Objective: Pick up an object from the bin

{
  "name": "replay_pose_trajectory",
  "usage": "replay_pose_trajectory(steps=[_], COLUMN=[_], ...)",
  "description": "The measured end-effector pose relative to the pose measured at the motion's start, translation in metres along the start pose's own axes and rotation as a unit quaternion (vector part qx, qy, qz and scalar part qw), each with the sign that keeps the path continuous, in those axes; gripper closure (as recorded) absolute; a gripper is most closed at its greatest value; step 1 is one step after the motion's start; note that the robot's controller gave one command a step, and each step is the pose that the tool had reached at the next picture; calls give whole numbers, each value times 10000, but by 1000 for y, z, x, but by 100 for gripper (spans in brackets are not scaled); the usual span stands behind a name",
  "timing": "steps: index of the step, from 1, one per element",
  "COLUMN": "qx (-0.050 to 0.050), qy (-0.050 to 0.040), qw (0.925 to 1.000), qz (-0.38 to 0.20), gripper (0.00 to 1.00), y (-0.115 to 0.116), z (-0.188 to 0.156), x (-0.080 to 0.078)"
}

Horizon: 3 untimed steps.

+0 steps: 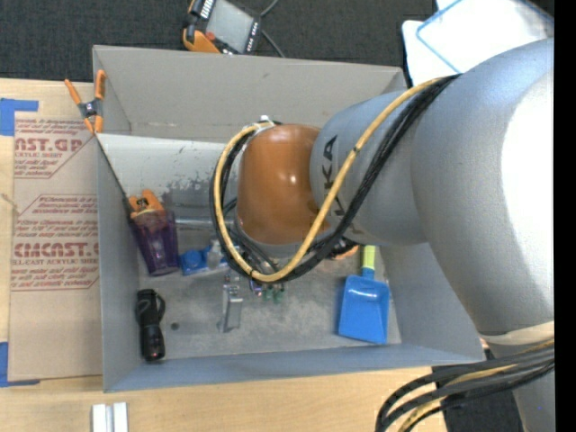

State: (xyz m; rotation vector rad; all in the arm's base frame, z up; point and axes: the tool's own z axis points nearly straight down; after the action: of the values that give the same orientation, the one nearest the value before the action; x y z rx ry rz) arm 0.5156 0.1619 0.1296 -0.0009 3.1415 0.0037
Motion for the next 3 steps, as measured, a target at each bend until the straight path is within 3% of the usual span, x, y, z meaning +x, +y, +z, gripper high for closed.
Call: replay_pose_trajectory(steps=[2,3], qx=[-3,-7], qy=[-9,2], qw=[10000,10000], qz=[-50,45], gripper=[0,0], y=[-3,-5], z=[-3,-1], x=[-8,-3])
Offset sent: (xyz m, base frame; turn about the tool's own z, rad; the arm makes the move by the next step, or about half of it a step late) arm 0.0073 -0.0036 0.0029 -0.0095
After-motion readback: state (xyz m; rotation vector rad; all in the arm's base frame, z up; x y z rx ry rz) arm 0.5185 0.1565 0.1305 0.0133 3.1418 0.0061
